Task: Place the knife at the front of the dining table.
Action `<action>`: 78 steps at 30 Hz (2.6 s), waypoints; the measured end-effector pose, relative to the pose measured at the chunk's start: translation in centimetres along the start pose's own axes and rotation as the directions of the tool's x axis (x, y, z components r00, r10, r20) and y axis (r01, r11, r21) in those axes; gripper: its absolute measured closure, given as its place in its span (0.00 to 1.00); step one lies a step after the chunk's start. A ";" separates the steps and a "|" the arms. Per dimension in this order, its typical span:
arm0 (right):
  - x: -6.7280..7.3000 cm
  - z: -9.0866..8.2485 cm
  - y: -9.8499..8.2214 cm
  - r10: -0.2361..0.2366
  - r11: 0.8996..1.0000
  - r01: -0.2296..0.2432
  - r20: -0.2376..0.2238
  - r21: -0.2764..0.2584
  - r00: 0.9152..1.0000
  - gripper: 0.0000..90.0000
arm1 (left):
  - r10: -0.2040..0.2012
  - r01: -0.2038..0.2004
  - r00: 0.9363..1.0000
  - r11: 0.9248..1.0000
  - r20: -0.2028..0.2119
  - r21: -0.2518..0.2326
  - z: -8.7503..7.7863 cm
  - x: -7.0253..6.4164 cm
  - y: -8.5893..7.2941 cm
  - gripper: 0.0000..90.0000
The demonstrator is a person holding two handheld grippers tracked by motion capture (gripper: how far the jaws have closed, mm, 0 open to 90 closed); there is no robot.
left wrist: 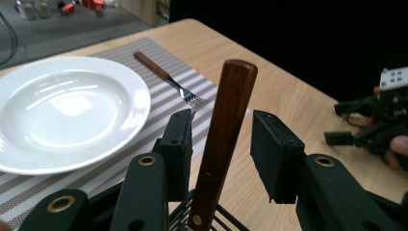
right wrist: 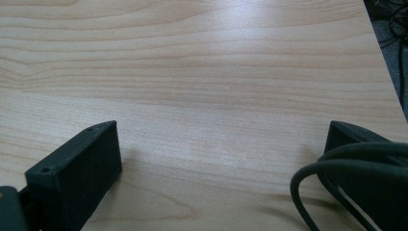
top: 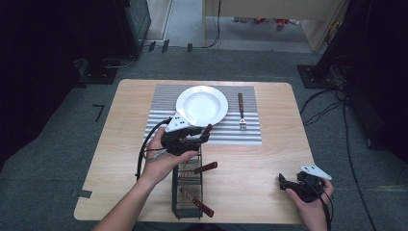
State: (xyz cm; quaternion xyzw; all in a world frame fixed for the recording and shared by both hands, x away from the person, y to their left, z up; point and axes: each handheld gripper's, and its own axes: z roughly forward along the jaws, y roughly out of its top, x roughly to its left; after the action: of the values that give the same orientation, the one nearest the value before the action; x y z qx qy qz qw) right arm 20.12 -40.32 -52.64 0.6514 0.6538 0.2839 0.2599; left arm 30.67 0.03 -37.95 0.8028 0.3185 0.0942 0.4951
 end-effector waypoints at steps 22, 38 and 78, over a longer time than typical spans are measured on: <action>0.0 0.0 0.0 0.000 1.000 0.000 0.000 0.001 1.000 0.00 | 0.075 -0.077 0.997 0.996 0.033 0.049 0.2 0.2 0.8 0.82; 0.0 0.0 0.0 0.000 1.000 0.000 0.000 0.001 1.000 0.00 | 0.044 -0.040 0.998 0.993 0.038 -0.107 -3.8 1.2 1.3 0.85; 0.0 0.0 0.0 -0.001 1.000 0.001 0.000 0.000 1.000 0.00 | -0.062 -0.045 0.976 0.881 -0.210 -0.470 -16.9 3.8 3.1 0.85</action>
State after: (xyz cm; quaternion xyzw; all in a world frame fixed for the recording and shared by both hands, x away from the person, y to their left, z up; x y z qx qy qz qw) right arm 20.13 -40.31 -52.64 0.6512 0.6540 0.2838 0.2600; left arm 27.07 13.76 -27.59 0.6413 0.3421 0.2543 0.6380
